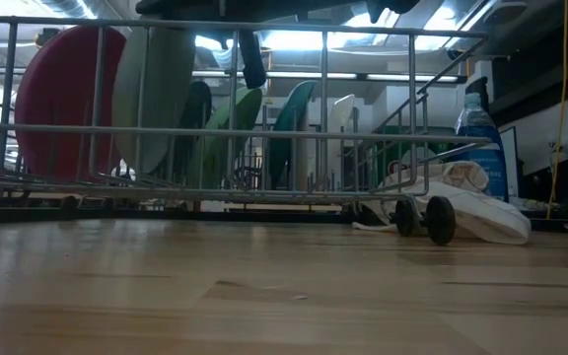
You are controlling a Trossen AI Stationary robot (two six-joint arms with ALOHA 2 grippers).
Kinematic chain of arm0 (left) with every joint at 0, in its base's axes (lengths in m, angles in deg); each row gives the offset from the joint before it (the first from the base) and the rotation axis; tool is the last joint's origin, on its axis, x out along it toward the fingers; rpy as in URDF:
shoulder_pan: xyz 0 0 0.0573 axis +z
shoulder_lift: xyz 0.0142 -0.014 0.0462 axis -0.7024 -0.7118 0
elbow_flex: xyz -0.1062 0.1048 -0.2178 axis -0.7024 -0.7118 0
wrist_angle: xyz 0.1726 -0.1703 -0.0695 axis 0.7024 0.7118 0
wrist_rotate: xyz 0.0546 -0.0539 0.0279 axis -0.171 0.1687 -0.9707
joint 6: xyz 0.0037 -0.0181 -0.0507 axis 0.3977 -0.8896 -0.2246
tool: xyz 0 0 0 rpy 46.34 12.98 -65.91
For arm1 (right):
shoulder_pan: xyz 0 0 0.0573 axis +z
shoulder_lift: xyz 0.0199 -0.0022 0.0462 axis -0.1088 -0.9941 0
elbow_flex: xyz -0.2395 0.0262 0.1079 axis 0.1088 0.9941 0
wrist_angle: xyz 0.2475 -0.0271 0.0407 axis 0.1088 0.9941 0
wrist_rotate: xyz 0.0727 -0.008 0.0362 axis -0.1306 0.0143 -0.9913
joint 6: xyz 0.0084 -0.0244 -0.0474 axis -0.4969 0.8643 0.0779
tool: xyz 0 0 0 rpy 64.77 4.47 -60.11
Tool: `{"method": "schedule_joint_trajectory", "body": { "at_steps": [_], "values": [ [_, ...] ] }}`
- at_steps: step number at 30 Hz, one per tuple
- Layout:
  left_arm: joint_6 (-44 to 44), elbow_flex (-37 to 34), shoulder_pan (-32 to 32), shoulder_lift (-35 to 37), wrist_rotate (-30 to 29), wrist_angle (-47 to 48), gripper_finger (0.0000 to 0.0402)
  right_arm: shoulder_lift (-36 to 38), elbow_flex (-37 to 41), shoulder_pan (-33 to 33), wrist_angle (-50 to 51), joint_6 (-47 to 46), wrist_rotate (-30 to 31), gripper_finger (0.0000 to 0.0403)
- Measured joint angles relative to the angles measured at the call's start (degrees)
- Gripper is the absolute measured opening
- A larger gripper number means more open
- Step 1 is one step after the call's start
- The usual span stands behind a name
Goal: Sort dishes
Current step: Put the mint green plate in the dish rack
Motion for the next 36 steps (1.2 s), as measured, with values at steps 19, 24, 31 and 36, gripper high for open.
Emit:
{"method": "schedule_joint_trajectory", "body": {
  "at_steps": [19,24,31,36],
  "values": [
    [0.0,0.0,0.01,0.01,0.01,0.09,0.0184,0.0,0.0,0.02,-0.1,0.44,-3.13,0.0093],
    [0.0,0.0,0.05,0.01,0.0,0.09,0.0184,0.0,0.0,0.0,-0.08,0.46,-3.01,0.0125],
    [-2.71,0.0,1.82,-0.05,0.25,0.49,0.0184,-0.02,0.0,0.0,0.04,0.83,-0.77,0.0171],
    [-8.05,-0.02,3.46,-0.28,0.89,4.68,0.0184,0.0,0.0,0.0,1.24,4.76,-0.55,0.0182]
  ]
}}
